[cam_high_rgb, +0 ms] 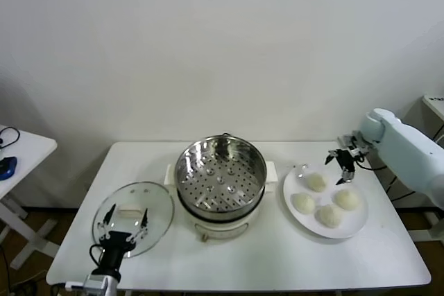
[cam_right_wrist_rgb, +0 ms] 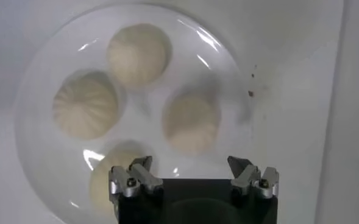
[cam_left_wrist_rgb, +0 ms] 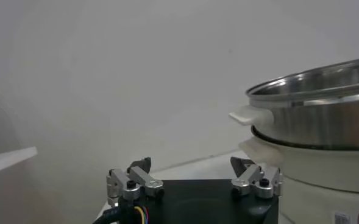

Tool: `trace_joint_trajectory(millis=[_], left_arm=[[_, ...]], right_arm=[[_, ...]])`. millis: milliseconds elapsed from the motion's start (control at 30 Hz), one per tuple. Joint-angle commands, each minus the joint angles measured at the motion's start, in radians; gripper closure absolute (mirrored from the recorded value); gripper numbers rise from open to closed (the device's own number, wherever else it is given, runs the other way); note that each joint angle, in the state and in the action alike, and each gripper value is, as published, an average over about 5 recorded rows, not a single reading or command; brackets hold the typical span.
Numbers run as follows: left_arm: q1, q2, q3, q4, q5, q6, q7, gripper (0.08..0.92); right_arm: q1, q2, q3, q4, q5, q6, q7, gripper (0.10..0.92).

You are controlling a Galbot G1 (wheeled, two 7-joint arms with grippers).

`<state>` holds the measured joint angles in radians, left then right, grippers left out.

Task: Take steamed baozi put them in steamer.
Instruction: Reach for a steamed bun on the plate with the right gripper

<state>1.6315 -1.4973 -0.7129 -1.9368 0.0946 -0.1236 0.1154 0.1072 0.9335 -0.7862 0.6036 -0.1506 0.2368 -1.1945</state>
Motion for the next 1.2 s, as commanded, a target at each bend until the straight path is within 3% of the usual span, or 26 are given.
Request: trace_joint_trajectory(millis=[33,900,1200], left_arm=[[-0.004,0.003,-0.001,0.002,0.004,0.006,-0.001,0.177],[-0.009,0.006,-0.001,-0.002,0.009,0.014,0.000,0.177],[-0.010,0.008,-0.002,0.000,0.010,0.015,0.000,0.177]], right_arm=[[-0.015,0.071,0.019,-0.076,-0.026,0.002,-0.010,0.203],[-0.052,0.132,0.109,-0.162,-0.097,0.016,0.030,0.205],[-0.051,0.137,0.117,-0.171,-0.103,0.015,0.028,0.308]])
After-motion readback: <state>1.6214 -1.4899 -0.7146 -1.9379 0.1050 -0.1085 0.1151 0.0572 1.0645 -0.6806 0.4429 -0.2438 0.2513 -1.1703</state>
